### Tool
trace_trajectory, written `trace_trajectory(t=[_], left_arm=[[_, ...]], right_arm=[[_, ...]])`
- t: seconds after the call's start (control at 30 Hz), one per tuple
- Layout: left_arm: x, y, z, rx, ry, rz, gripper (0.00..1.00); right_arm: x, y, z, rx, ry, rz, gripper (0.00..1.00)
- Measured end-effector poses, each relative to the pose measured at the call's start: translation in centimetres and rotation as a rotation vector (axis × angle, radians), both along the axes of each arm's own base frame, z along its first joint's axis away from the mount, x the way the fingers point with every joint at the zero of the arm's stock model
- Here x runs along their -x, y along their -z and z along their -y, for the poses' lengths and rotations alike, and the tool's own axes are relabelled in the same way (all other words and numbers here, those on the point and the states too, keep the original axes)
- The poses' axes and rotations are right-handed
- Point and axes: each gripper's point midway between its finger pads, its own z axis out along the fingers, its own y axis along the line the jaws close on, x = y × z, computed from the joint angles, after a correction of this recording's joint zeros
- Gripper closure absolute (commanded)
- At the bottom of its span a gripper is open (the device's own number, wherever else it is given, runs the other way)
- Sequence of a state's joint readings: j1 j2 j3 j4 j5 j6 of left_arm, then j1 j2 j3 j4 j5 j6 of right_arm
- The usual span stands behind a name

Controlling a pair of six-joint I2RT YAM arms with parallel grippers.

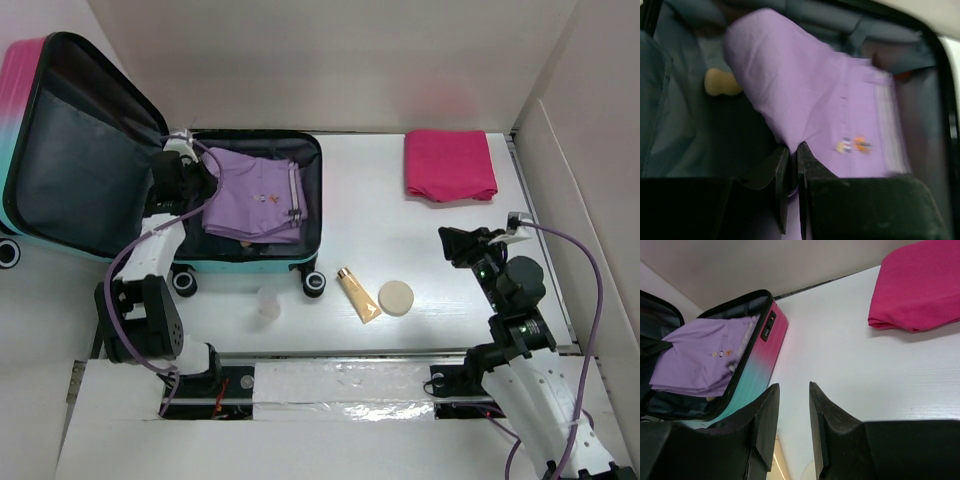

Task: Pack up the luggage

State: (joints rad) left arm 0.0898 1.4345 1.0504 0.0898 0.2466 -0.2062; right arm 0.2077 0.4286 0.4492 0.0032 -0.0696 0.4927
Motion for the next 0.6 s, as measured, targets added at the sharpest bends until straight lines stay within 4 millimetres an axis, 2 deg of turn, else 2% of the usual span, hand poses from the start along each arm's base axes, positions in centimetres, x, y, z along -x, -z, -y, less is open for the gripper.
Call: trace_trajectory(t=[0.07,0.13,0.17,0.2,0.23,0.3,0.4,0.43,0.5,0.57,0.6], left_arm=[[-0.3,2.0,-0.5,-0.017,-0.011,-0.040,1.00],[-0.4,4.3,-1.0,-0.027,-0.031,-0.088,0.87],[-0.3,5.4,-1.2,-0.030,-0.040,-0.112,0.78],[-0.1,6.4,-1.6,-0.033,-0.055,-0.137,0.52],[0.1,7.2,-2.3,-0.036,-0.085,-0.164,0.41],[0.5,8.3,-3.4,-0.038,-0.154,-0.209,0.28],[1.0,8.3,-5.1,-0.040,-0.267,-0.254,0.24],[1.0,7.9,-5.5,-0.035,-0.302,-0.253,0.26],[0.9,6.8,-6.0,-0.021,-0.359,-0.231,0.29],[1.2,5.3,-5.7,-0.004,-0.388,-0.194,0.38],[1.4,4.1,-5.1,0.006,-0.385,-0.163,0.49]], right_arm=[[-0.1,0.1,0.0,0.001,-0.001,-0.004,0.64],[-0.1,0.1,0.0,0.001,-0.001,-0.003,0.63],[-0.1,0.1,0.0,0.002,0.000,-0.001,0.63],[-0.1,0.1,0.0,0.003,0.002,-0.001,0.63],[-0.1,0.1,0.0,0.004,0.003,-0.002,0.64],[-0.3,0.3,0.1,0.006,0.006,-0.005,0.70],[-0.8,1.0,0.1,0.020,0.013,-0.029,0.96],[-1.2,1.5,0.1,0.027,0.016,-0.044,1.00],[-2.0,2.7,0.1,0.039,0.022,-0.088,1.00],[-2.8,4.6,0.1,0.058,0.032,-0.156,1.00],[-3.2,5.5,0.1,0.068,0.036,-0.190,0.96]])
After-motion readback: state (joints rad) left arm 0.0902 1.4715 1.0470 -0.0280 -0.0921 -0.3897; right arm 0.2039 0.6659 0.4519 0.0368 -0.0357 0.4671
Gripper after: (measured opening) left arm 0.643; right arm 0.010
